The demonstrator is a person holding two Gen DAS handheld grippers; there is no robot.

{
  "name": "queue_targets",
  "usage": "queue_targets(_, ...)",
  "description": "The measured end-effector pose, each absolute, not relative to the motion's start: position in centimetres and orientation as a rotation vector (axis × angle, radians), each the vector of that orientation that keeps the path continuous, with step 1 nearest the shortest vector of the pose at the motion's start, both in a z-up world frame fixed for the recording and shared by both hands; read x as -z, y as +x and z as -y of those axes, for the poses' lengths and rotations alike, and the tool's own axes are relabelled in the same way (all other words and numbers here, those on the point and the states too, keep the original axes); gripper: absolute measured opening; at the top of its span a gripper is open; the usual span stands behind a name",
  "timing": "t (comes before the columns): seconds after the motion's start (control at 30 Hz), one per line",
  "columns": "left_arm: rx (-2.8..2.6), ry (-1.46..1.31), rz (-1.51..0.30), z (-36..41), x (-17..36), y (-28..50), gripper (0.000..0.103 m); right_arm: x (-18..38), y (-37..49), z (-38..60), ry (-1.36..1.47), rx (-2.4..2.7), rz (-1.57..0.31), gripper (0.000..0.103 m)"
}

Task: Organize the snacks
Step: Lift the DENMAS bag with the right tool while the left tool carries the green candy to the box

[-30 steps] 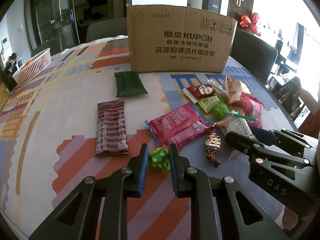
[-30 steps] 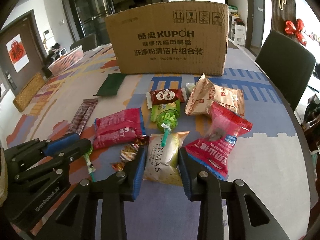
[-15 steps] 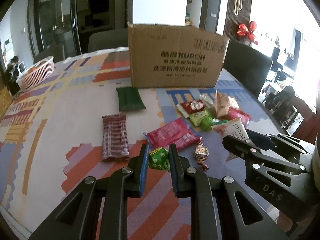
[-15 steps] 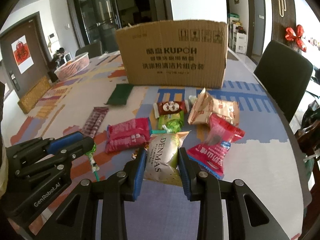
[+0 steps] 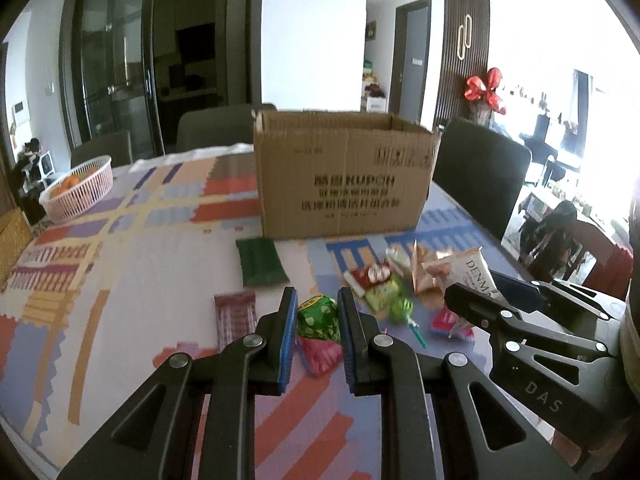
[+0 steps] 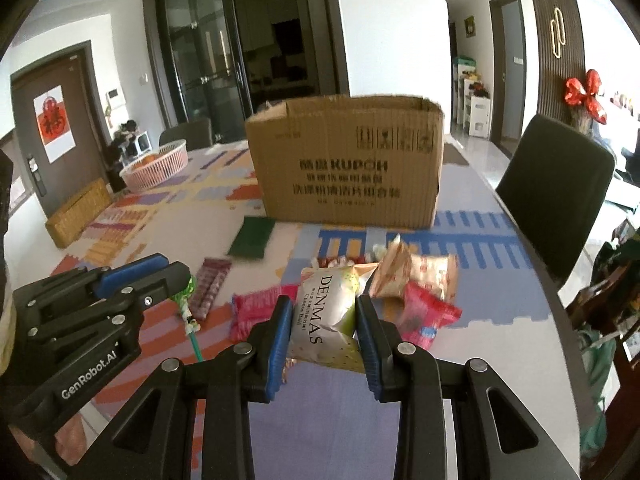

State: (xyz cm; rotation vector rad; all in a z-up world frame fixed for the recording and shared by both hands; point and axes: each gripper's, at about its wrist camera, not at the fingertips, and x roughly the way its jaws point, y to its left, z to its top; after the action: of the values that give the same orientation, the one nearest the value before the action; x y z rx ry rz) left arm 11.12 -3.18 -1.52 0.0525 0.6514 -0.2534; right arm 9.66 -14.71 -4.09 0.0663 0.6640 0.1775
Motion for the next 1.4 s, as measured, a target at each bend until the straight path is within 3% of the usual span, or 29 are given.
queue_targets(0.67,0.278,0.076,-0.511,3.5,-6.4,19.0,0.021,-3.7,16.8,15.2,0.020,-0.146,-0.466,0.034)
queue_targets(1.4,0.261,0.104,-0.639,5.8,-7.7,33.0,0.021,-7.2,28.5,17.2,0.001,-0.130,-0.594,0.034)
